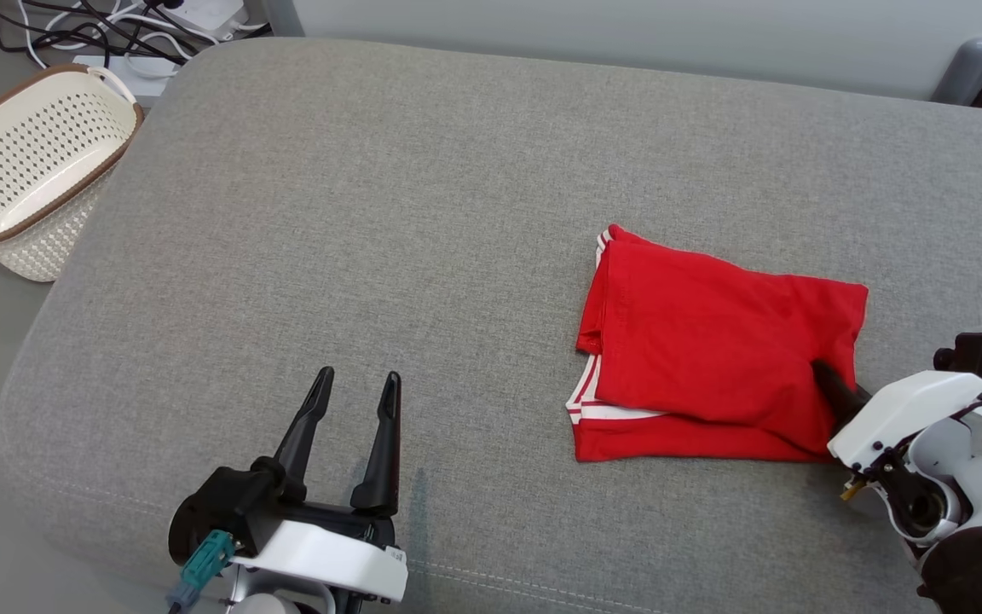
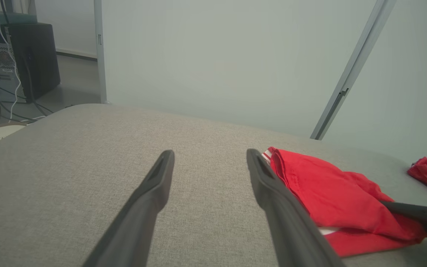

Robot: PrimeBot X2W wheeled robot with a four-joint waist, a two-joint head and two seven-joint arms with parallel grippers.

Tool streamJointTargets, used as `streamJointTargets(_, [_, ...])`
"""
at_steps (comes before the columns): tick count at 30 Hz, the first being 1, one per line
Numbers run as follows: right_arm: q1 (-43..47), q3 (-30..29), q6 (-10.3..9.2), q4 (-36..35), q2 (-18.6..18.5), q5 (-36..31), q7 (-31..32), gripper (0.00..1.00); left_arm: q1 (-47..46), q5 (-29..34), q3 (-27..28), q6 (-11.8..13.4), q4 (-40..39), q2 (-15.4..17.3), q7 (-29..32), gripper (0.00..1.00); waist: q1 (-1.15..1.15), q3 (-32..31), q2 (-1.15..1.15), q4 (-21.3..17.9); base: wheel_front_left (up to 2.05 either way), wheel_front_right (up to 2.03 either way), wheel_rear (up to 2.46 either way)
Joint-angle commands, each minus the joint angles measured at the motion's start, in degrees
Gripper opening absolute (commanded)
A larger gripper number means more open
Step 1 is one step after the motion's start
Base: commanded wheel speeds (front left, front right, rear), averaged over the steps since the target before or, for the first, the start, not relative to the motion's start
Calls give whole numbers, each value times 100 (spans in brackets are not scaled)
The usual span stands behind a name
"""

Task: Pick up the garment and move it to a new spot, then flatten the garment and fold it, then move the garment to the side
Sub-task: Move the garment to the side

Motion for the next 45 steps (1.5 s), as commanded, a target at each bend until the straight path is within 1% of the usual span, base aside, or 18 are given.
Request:
streamJointTargets(1, [-73,169,1,-135,-37,-54,-184,0,-251,-45,181,63,-171,21,-34,100,0,-2,0,-10,0,0,0])
streamJointTargets(4, [-195,353,1,-225,-162,-330,-761,0,-227,-10,217,68,-191,21,-34,100,0,2,0,-94,0,0,0])
streamJointTargets(7, [-321,534,1,-241,-264,-653,-1328,0,-228,41,244,42,-195,21,-34,100,0,7,0,-260,0,0,0])
streamJointTargets(10, [-431,685,1,-258,-311,-905,-1693,0,-277,87,261,5,-185,21,-34,100,0,18,0,-502,0,0,0])
streamJointTargets(11, [-431,685,1,-258,-311,-905,-1693,0,-277,87,261,5,-185,21,-34,100,0,18,0,-502,0,0,0])
streamJointTargets(14, [-521,707,1,-362,-362,-1166,-1930,0,-349,150,273,-40,-164,21,-34,100,0,28,0,-817,0,0,0])
streamJointTargets(15, [-542,639,1,-428,-383,-1353,-1993,0,-403,199,290,-74,-141,21,-34,100,0,39,0,-1058,0,0,0])
streamJointTargets(20, [-446,245,1,-704,-313,-1795,-2020,0,-527,322,350,-155,-105,21,-34,100,0,96,0,-1720,0,0,0])
streamJointTargets(25, [-173,-220,1,-959,-104,-2224,-2022,0,-605,453,371,-227,-71,21,-34,100,0,145,0,-2377,0,0,0])
streamJointTargets(29, [-6,-402,1,-1046,65,-2444,-2022,0,-645,537,363,-265,-39,21,-34,100,0,180,0,-2830,0,0,0])
streamJointTargets(32, [44,-454,1,-1074,150,-2525,-2022,0,-666,589,376,-289,-16,21,-34,100,0,210,0,-3097,0,0,0])
streamJointTargets(34, [34,-466,1,-1068,177,-2553,-2023,0,-682,622,377,-314,1,21,-34,100,0,237,0,-3215,0,0,0])
streamJointTargets(37, [-54,-459,1,-1060,155,-2587,-2023,0,-729,659,333,-336,14,21,-34,100,0,307,0,-3273,0,0,0])
streamJointTargets(41, [-384,-336,1,-1092,40,-2758,-2023,0,-795,690,265,-368,20,21,-34,100,0,431,0,-3205,0,0,0])
streamJointTargets(45, [-939,-181,1,-1093,-59,-2834,-2023,0,-833,743,257,-388,30,21,-34,100,0,591,0,-3056,0,0,0])
